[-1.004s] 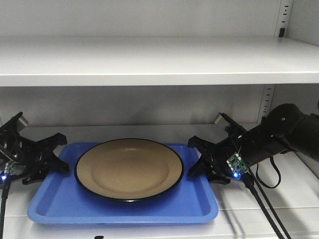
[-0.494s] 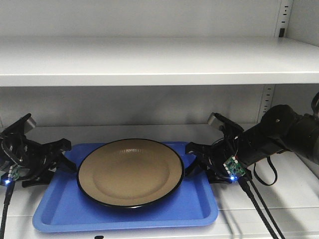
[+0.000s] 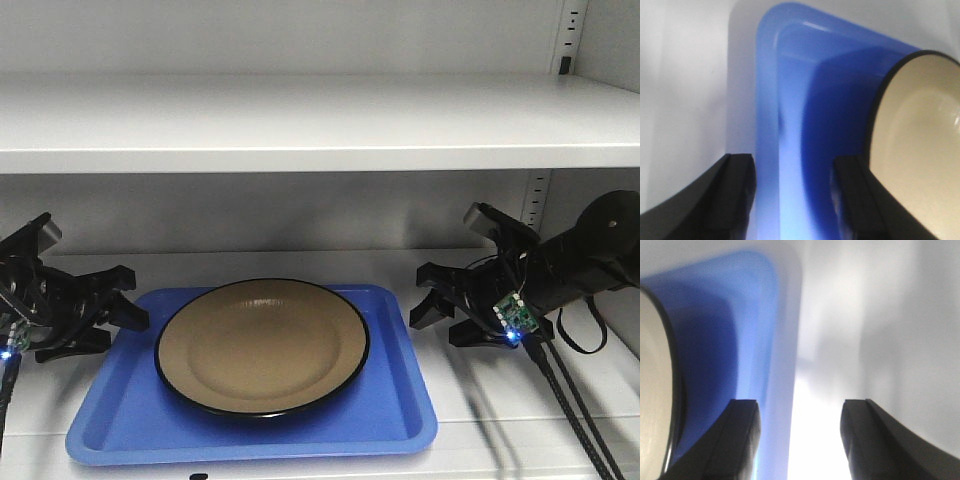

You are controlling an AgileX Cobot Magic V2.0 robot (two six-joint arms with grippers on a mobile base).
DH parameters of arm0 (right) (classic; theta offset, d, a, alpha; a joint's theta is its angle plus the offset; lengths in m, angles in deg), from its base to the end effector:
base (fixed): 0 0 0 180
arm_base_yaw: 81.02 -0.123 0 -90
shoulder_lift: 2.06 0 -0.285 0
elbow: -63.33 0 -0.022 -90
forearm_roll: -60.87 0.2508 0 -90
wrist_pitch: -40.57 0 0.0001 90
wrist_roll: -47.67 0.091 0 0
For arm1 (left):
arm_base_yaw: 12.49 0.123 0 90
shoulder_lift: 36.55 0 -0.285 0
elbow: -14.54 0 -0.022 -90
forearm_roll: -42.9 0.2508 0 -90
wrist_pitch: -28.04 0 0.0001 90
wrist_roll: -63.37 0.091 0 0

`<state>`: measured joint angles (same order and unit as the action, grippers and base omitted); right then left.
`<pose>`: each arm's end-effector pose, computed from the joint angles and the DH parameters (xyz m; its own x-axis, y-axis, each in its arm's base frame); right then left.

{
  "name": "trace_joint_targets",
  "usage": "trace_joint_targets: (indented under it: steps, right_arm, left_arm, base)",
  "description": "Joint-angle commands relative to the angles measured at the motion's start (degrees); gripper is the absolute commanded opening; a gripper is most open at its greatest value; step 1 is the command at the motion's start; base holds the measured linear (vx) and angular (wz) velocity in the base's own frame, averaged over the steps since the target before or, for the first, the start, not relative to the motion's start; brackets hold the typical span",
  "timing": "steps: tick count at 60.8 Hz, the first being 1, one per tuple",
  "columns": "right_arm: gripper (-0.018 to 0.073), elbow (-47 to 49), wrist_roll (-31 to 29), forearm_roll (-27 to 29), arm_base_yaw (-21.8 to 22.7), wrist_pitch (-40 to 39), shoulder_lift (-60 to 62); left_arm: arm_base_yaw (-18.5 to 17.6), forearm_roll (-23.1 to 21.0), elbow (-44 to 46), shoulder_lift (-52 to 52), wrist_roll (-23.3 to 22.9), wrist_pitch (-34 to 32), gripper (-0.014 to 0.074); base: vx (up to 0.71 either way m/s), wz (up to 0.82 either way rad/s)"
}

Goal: Place disk in tray to left cabinet
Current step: 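Lower the tray with both grippers onto the cabinet shelf, then open the left gripper and withdraw it from the tray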

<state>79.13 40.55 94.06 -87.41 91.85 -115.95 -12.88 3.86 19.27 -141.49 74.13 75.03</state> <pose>0.4078 0.0848 0.3032 -0.8701 0.1401 -0.4725 -0.1254 0.8643 0.4872 0.3758 -0.0445 0.3137 -0.8220 -0.2715 -0.5006 0.0479 0.8430 -0.5358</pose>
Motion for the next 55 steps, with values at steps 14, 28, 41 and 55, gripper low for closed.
trace_joint_targets:
  steps: [14,28,41,55]
  right_arm:
    - [0.0441,1.7,-0.5,1.8,0.2,-1.4,3.1]
    - [0.0441,1.7,-0.5,1.8,0.2,-1.4,3.1]
    - [0.0441,1.7,-0.5,1.8,0.2,-1.4,3.1]
    - [0.0441,1.7,-0.5,1.8,0.2,-1.4,3.1]
  left_arm:
    - [0.1,-2.5,2.1,2.7,0.2,-1.6,0.0482]
    - [0.1,-2.5,2.1,2.7,0.2,-1.6,0.0482]
    - [0.1,-1.4,2.1,2.9,0.2,-2.2,0.0482]
    - [0.1,-1.6,-6.4,9.3,0.2,-11.3,0.0481]
  base:
    - [0.00,0.00]
    - [0.00,0.00]
    - [0.00,0.00]
    - [0.00,0.00]
